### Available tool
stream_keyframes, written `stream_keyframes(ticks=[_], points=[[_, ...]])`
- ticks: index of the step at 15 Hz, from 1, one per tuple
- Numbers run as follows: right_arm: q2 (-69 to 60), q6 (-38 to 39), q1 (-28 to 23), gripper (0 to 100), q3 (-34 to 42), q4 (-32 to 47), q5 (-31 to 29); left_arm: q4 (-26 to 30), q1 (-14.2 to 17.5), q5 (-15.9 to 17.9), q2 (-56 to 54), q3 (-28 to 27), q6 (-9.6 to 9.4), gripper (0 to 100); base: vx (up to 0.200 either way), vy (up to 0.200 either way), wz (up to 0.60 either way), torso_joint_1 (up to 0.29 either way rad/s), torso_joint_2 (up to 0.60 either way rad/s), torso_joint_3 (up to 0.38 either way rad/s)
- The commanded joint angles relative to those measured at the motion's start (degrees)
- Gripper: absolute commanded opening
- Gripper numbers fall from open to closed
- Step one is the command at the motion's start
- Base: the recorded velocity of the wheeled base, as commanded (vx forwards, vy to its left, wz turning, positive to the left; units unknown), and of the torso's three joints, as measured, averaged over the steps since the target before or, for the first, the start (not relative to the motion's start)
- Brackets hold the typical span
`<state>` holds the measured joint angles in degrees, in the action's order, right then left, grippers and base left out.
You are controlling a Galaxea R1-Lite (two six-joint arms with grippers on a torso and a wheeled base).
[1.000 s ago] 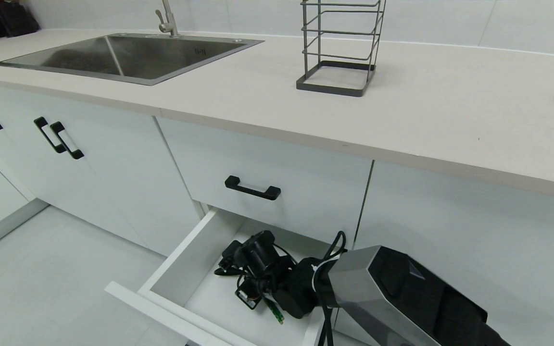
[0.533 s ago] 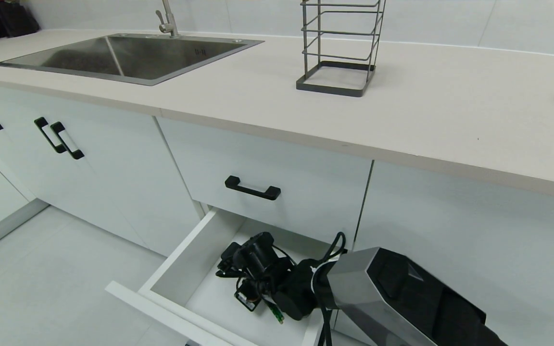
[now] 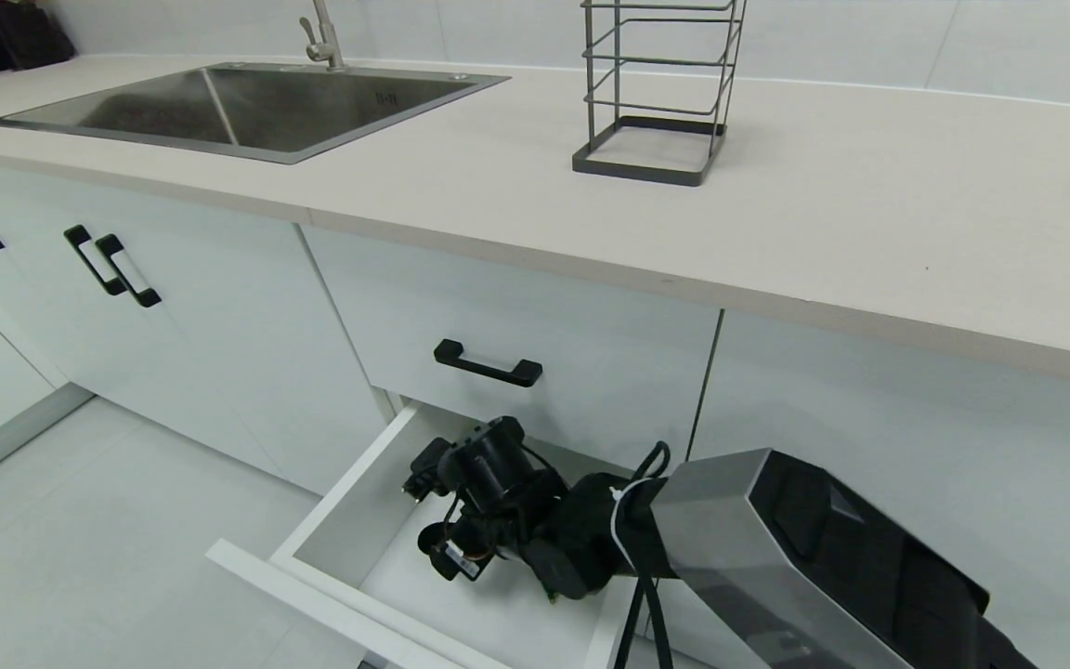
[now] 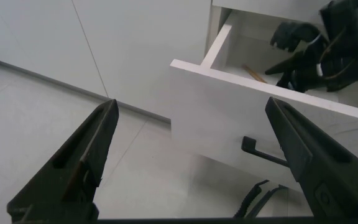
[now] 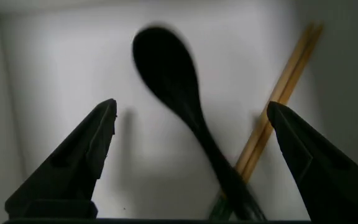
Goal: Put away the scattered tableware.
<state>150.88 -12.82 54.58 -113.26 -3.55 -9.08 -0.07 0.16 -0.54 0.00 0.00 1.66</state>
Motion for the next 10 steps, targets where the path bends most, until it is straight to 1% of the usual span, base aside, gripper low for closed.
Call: stream_keyframes(ticks=[1, 6, 9, 10], points=[[-5.86, -0.01, 1.58, 100, 2.43, -0.32, 0.03, -0.01, 0.02, -0.08, 0.00, 0.00, 0.01, 100, 0.000, 0.000, 0.00, 0.000, 0.00, 0.000], [-15.36, -0.10, 4.66, 100, 10.61, -0.32, -0.06, -0.01, 0.02, 0.01, 0.00, 0.00, 0.01, 100, 0.000, 0.000, 0.00, 0.000, 0.00, 0.000], [-20.45, -0.10, 6.77, 100, 13.33, -0.32, -0.06, -0.01, 0.02, -0.08, 0.00, 0.00, 0.01, 100, 0.000, 0.000, 0.00, 0.000, 0.00, 0.000], [-24.85, -0.10, 7.47, 100, 16.85, -0.67, -0.06, -0.01, 0.02, -0.08, 0.00, 0.00, 0.10, 100, 0.000, 0.000, 0.00, 0.000, 0.00, 0.000]])
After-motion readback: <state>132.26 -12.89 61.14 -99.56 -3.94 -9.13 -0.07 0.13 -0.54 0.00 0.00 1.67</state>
